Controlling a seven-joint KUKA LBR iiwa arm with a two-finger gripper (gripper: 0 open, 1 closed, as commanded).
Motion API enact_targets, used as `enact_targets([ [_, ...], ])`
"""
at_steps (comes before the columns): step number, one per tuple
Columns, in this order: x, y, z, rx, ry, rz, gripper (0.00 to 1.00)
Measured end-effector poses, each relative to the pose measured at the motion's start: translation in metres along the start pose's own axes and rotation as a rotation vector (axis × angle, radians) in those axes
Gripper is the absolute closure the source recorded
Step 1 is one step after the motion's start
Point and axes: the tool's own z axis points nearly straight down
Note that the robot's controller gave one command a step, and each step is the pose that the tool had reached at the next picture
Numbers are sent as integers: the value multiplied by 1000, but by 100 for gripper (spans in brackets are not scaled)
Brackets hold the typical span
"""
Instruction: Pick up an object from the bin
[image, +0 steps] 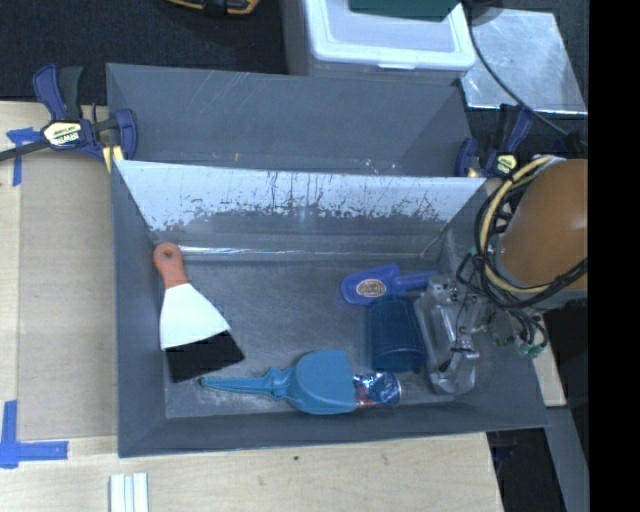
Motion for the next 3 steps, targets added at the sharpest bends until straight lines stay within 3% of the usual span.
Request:
enact_targets([
  [1,0,0,0,0,0,0,0],
  [2,-10,47,62,2,-20,-11,0],
  [3,-7,42,63,5,-30,-17,0],
])
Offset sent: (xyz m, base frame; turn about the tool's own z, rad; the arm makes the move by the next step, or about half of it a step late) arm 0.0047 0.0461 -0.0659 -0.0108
